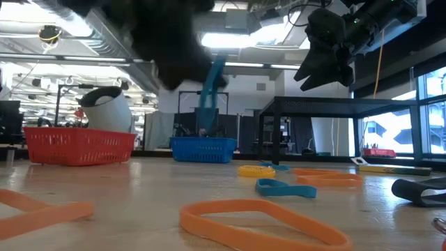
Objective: Pick & Place Office Desk Supplies
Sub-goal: Put the blue rubber band into the blue bin
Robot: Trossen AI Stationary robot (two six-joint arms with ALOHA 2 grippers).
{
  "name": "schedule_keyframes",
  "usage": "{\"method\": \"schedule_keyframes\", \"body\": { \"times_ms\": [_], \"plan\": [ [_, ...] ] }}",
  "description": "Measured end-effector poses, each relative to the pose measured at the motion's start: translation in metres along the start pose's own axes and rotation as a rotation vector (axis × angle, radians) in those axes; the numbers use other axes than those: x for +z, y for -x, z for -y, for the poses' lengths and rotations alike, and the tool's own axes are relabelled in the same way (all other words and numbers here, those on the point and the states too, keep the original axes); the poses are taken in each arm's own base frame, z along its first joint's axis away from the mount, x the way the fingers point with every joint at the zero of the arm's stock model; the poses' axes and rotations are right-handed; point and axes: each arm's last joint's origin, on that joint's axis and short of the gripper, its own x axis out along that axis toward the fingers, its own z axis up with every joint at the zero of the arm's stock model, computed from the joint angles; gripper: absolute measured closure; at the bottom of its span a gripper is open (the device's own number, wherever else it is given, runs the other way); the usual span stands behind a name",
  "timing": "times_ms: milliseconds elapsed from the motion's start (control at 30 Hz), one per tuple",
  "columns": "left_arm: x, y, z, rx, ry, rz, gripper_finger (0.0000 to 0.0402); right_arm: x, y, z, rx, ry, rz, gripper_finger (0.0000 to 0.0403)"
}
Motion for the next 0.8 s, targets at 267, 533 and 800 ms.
{"method": "schedule_keyframes", "body": {
  "times_ms": [267,533,800],
  "plan": [
    [0.046,0.047,-0.006,0.130,-0.008,0.300,0.0399,0.000,0.000,0.000,0.001,0.000,0.002,0.0209],
    [0.081,0.079,-0.024,0.328,-0.032,0.562,0.0398,0.001,0.000,0.000,0.003,-0.002,0.008,0.0209],
    [0.094,0.079,-0.063,0.492,0.052,0.609,0.0398,0.001,0.000,0.000,0.002,-0.001,0.009,0.0209]
  ]
}}
